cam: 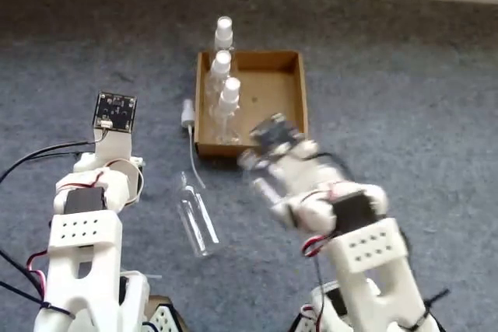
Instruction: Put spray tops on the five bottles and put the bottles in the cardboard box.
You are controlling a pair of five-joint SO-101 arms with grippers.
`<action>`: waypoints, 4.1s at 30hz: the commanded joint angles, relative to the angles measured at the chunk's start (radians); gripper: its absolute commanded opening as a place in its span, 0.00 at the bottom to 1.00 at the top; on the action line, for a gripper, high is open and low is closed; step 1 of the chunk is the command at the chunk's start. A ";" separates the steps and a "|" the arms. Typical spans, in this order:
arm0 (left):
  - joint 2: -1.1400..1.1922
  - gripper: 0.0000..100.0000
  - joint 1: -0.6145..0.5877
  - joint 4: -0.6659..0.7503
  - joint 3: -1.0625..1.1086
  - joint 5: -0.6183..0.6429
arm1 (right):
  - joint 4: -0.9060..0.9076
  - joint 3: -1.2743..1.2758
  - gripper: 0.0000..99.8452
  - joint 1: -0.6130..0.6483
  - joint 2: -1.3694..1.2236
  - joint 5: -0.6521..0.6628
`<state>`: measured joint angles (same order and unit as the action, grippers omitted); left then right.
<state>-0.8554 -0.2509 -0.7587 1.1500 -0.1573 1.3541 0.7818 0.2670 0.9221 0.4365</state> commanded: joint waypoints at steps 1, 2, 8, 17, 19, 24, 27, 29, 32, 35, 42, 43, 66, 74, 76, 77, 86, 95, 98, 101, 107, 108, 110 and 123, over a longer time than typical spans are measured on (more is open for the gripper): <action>-0.007 0.11 -0.010 0.012 -0.005 0.002 | -0.039 -0.116 0.00 -0.407 -0.054 0.118; -0.007 0.11 -0.010 0.012 -0.005 0.002 | -0.068 -0.116 0.00 -0.475 -0.104 0.140; -0.007 0.11 -0.010 0.012 -0.005 0.002 | -0.231 -0.124 0.00 -0.647 -0.518 0.236; -0.007 0.11 -0.010 0.012 -0.005 0.002 | -0.266 -0.282 0.17 -0.699 -0.908 0.236; -0.007 0.11 -0.010 0.012 -0.005 0.002 | -0.236 -0.311 0.24 -0.700 -0.926 0.239; -0.007 0.11 -0.010 0.012 -0.005 0.002 | -0.188 -0.372 0.26 -0.668 -0.898 0.239; -0.007 0.11 -0.010 0.012 -0.005 0.002 | -0.165 -0.449 0.26 -0.619 -0.906 0.238; -0.007 0.11 -0.010 0.012 -0.005 0.002 | -0.148 -0.504 0.26 -0.585 -0.931 0.238; -0.007 0.11 -0.010 0.012 -0.005 0.002 | -0.117 -0.605 0.26 -0.553 -1.004 0.238; -0.007 0.11 -0.010 0.012 -0.005 0.002 | -0.059 -0.728 0.26 -0.535 -1.110 0.239; -0.007 0.11 -0.010 0.014 -0.004 0.002 | 0.018 -0.958 0.26 -0.555 -1.303 0.239; -0.007 0.11 -0.010 0.014 -0.004 0.002 | 0.021 -0.977 0.26 -0.558 -1.322 0.241; -0.005 0.11 -0.010 0.012 -0.004 0.002 | 0.182 -1.004 0.24 -0.634 -1.323 0.338; -0.005 0.11 -0.010 0.012 -0.004 0.002 | 0.130 -0.820 0.24 -0.644 -1.087 0.394; -0.005 0.11 -0.010 0.012 -0.004 0.002 | 0.084 -0.722 0.24 -0.645 -1.029 0.397; -0.005 0.11 -0.010 0.012 -0.004 0.002 | 0.061 -0.677 0.24 -0.645 -1.007 0.411; -0.005 0.11 -0.010 0.011 -0.004 0.002 | -0.113 -0.450 0.24 -0.648 -0.975 0.439; -0.005 0.11 -0.010 0.011 -0.004 0.002 | -0.128 -0.444 0.19 -0.647 -0.975 0.442; -0.005 0.11 -0.010 0.011 -0.004 0.002 | -0.128 -0.444 0.09 -0.647 -0.977 0.445; -0.005 0.11 -0.010 0.011 -0.004 0.002 | -0.128 -0.443 0.01 -0.647 -0.977 0.445; -0.002 0.11 -0.070 0.006 -0.062 0.002 | -0.127 -0.450 0.00 -0.667 -0.961 0.368; 0.005 0.11 -0.093 -0.014 -0.088 0.002 | -0.127 -0.450 0.00 -0.673 -0.951 0.336; 0.047 0.11 -0.117 -0.080 -0.165 0.000 | -0.128 -0.452 0.00 -0.671 -0.901 0.296; 0.401 0.15 -0.349 -0.598 -0.630 0.101 | -0.116 -0.288 0.00 -0.374 -0.414 0.098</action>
<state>-0.4611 -0.4503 -1.2098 0.6345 -0.0944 1.2390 0.4703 -0.1765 0.4173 0.5623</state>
